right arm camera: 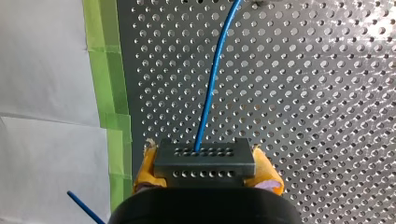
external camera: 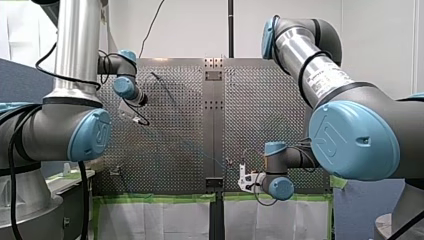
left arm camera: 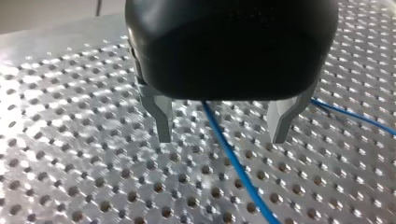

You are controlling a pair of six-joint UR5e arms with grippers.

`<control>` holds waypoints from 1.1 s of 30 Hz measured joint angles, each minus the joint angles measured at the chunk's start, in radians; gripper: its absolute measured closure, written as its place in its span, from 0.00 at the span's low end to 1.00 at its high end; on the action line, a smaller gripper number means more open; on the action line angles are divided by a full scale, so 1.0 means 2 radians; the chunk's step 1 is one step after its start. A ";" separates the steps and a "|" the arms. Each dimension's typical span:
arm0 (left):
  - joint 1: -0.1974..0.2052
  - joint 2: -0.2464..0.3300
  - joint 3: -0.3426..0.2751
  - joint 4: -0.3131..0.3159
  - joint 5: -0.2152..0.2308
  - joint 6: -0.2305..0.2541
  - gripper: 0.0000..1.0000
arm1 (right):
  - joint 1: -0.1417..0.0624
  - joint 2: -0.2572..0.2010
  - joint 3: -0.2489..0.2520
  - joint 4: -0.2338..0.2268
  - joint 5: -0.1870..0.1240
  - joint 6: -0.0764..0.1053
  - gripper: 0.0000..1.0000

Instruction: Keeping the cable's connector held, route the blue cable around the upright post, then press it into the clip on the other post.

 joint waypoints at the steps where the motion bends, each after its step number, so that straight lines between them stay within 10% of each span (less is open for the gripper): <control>1: 0.000 0.001 0.000 0.000 -0.001 -0.004 0.00 | 0.000 0.000 0.000 0.000 0.000 0.000 1.00; 33: -0.017 0.068 -0.040 -0.027 0.010 -0.025 0.00 | 0.000 0.000 -0.001 0.001 0.000 0.000 1.00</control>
